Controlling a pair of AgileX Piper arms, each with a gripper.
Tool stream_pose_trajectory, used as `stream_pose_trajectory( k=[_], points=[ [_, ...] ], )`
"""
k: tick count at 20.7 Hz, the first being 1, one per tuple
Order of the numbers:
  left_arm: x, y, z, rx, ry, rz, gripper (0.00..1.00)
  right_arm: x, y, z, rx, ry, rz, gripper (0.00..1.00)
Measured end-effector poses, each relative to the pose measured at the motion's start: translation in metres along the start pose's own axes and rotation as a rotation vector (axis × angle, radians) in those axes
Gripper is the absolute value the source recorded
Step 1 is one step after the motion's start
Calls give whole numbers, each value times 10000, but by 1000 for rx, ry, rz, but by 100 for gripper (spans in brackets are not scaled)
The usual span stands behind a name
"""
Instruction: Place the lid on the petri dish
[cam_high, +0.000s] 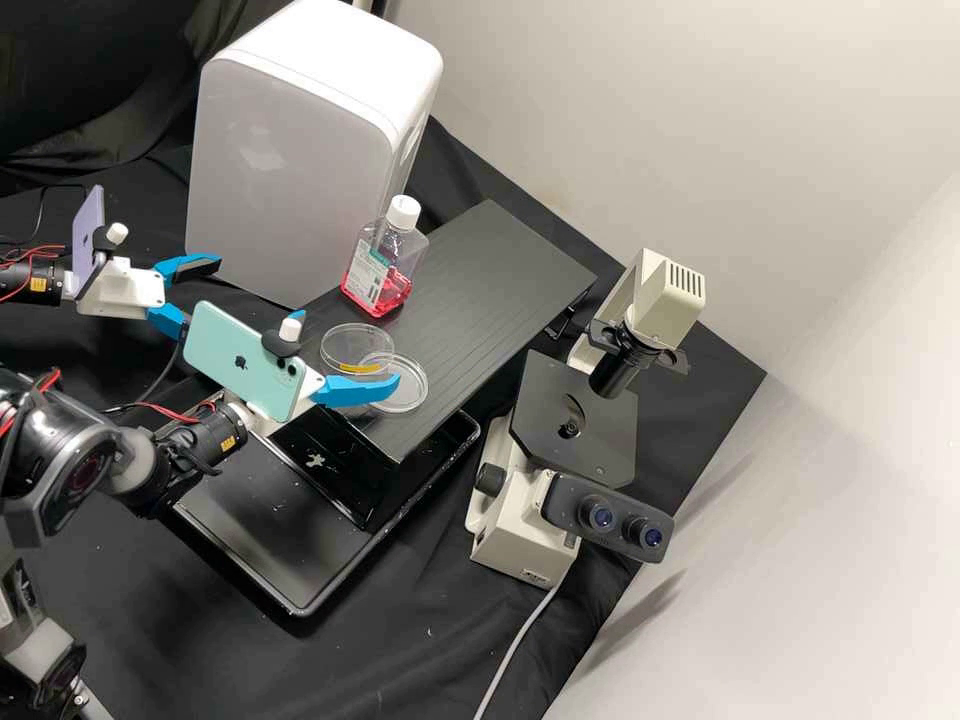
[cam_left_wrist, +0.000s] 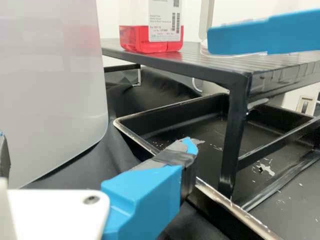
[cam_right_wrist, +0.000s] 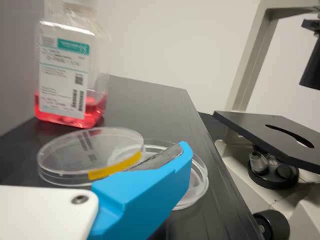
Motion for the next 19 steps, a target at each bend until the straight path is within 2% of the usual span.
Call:
stream_pose_trajectory(
  k=[5,8,14,15,19],
  points=[
    [92,2,-12,0,-3,13,100,97,-11,63,-3,-28,3,100],
    [-33,-8,2,-3,2,-7,100,119,-14,69,-3,-30,4,100],
    [-47,-3,6,-3,2,-7,100,138,9,73,-2,-32,15,100],
    [-47,-3,6,-3,2,-7,100,145,13,68,-1,-30,17,0],
    [-47,-3,6,-3,2,-7,100,155,-8,88,-3,-37,10,0]
  ],
)
